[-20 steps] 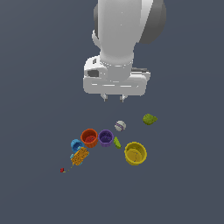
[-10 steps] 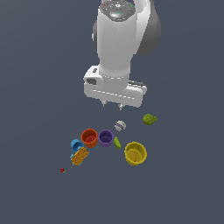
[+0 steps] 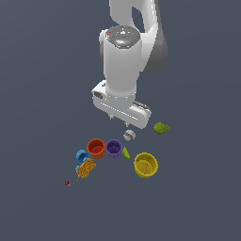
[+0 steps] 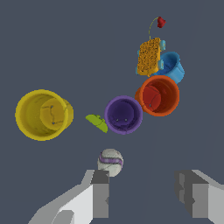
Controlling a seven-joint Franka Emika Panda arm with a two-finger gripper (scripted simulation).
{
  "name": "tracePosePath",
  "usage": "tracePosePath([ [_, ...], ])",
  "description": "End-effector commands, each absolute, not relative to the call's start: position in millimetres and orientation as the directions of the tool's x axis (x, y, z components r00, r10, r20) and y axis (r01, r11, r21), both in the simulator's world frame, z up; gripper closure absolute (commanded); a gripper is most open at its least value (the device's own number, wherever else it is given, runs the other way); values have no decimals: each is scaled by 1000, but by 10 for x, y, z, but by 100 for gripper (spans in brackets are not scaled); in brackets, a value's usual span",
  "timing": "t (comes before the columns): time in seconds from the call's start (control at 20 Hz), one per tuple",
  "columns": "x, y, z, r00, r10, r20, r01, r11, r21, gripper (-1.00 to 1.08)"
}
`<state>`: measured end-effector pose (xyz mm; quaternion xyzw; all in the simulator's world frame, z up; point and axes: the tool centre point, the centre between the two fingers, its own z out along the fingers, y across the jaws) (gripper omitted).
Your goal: Pick up a designated object from a clutter of objects.
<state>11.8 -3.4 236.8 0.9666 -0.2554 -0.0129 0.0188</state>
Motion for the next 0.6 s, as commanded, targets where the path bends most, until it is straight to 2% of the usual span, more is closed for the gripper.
tracePosePath([
  [0.0,126,-50,2274,834,-552,-12,-551,-833,44,-20],
  [0.55,139,-126,1870,639,-769,6,-768,-638,50,-20],
])
